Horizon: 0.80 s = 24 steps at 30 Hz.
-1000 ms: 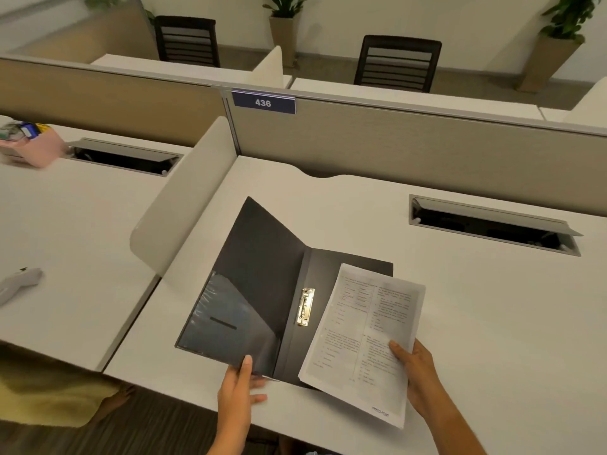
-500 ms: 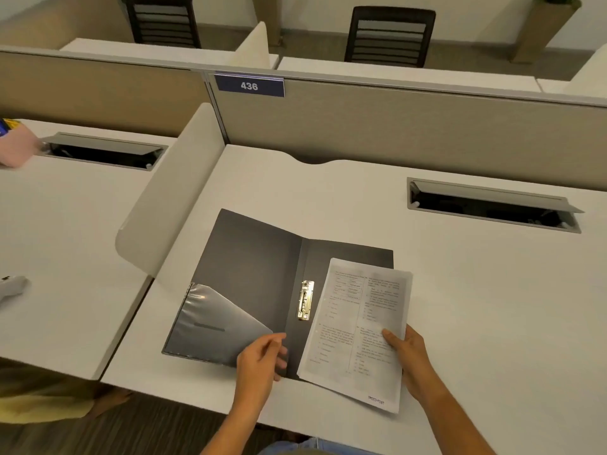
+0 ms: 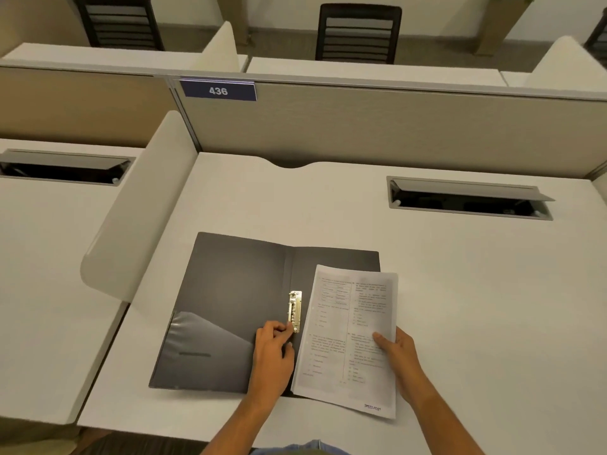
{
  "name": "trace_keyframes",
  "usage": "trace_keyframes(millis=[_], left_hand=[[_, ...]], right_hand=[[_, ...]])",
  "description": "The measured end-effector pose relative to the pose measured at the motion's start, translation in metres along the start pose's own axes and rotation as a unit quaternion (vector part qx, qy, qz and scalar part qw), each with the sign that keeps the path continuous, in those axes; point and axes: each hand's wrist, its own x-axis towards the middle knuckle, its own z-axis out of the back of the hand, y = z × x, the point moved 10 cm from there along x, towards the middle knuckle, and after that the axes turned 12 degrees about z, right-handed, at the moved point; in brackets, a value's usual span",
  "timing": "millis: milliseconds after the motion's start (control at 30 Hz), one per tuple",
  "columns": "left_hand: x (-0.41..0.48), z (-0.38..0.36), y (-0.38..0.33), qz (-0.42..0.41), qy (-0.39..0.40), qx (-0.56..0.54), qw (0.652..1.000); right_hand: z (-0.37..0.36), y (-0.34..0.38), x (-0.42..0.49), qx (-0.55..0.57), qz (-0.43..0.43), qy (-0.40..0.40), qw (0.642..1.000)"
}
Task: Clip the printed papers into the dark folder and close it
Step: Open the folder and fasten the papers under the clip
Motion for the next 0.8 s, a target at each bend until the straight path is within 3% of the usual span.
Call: trace_keyframes(millis=[167, 333, 567, 800], left_hand=[[0.006, -0.001, 0.001, -0.019, -0.005, -0.004, 1.000], [0.016, 0.011, 0.002, 0.020, -0.018, -0.061, 0.998], [0.039, 0.046, -0.032, -0.045, -0.077, -0.054, 0.995], [0.084, 0.056, -0.068, -0.021, -0.041, -0.032, 0.998]], right_hand=[[-0.001, 0.002, -0.001, 0.000, 0.004, 0.003, 1.000], [-0.001, 0.002, -0.002, -0.005, 0.005, 0.003, 1.000], [-0.001, 0.003, -0.003, -0.004, 0.006, 0.006, 1.000], [-0.002, 0.006, -0.005, -0.013, 0.007, 0.009, 1.000]])
